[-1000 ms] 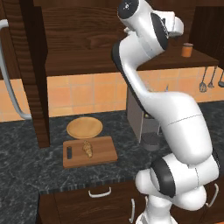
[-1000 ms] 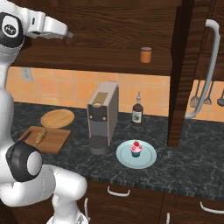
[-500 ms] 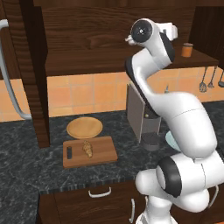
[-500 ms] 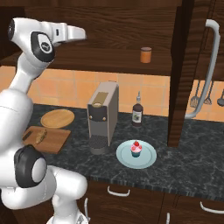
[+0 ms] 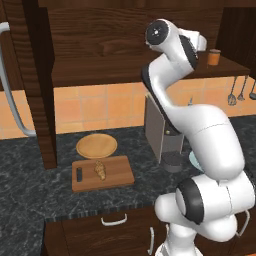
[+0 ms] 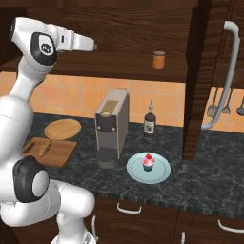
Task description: From the different types of pastries on the counter, select a croissant and place it on the cutting board. Then retrieve a jar of jam from the cabinet and place it alongside the croissant on the cutting board.
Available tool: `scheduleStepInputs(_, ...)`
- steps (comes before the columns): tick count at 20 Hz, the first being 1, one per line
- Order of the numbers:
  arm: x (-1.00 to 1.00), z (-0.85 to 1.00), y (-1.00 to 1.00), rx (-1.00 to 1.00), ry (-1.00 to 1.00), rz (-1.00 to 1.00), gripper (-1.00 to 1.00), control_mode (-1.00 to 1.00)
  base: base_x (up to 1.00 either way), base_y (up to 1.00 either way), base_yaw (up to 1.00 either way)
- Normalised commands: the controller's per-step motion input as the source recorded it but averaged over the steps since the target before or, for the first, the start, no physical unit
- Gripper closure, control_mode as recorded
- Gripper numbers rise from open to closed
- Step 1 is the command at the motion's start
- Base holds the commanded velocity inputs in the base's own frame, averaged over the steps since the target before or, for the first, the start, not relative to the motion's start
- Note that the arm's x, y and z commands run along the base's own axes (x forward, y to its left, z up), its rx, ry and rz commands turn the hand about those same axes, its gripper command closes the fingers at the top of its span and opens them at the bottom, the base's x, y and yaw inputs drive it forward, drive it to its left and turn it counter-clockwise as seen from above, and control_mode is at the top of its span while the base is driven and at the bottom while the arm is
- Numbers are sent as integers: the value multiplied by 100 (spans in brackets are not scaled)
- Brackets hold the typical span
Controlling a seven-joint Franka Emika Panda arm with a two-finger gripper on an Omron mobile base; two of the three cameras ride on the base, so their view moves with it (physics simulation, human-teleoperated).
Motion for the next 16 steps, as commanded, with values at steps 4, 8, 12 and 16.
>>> scheduleStepInputs(4,75,-3,-55,37,26,-15,-100,-100,0,0,0)
scheduleStepInputs(8,64,24,-74,36,30,-12,-100,-100,0,0,0)
scheduleStepInputs(12,12,51,-29,10,4,-6,-100,-100,0,0,0)
scheduleStepInputs(16,-42,-64,-13,0,-1,1,-100,-100,0,0,0)
